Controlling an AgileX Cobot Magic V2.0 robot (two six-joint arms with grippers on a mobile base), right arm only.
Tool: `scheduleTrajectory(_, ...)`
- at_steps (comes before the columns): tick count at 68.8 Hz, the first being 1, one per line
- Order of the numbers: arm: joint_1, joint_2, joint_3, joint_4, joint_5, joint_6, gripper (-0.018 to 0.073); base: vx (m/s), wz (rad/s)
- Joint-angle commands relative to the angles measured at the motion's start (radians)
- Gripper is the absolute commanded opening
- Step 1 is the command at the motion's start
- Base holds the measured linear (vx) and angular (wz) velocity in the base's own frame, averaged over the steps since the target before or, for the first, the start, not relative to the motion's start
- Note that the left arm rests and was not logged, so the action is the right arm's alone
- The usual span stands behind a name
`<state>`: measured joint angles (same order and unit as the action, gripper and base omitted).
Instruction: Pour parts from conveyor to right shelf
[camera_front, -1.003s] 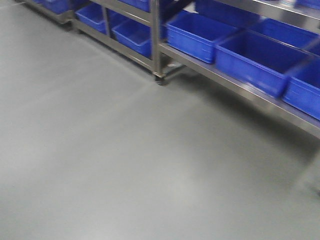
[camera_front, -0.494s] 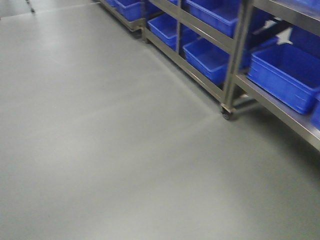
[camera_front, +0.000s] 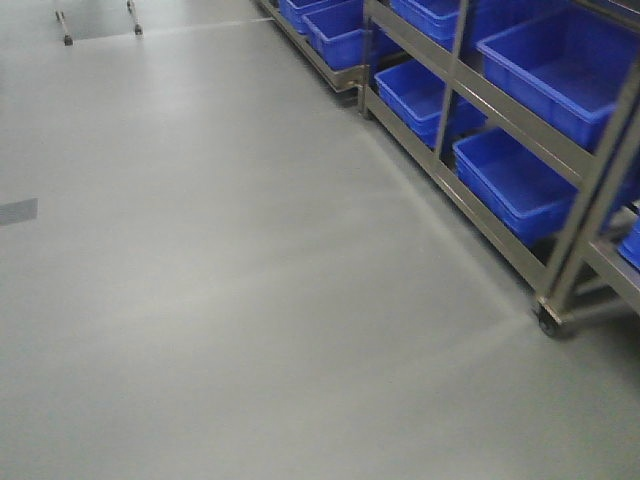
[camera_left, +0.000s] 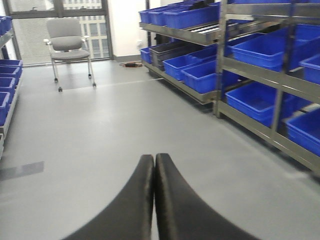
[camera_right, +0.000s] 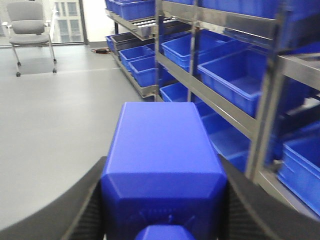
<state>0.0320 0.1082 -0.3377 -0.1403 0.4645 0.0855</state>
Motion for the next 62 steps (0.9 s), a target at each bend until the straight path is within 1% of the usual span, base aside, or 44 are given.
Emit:
scheduleTrajectory(1, -0.001, 0.012, -0.028, -0.008, -0.081, -0.003, -0.0006, 0.70, 0.23)
scheduleTrajectory(42, -0.001, 0.012, -0.028, -0.008, -0.081, -0.003, -0.0006, 0.73, 0.25)
scheduleTrajectory(62, -0.001, 0.012, -0.028, -0.008, -0.081, -0.003, -0.0006, 0.73, 0.08)
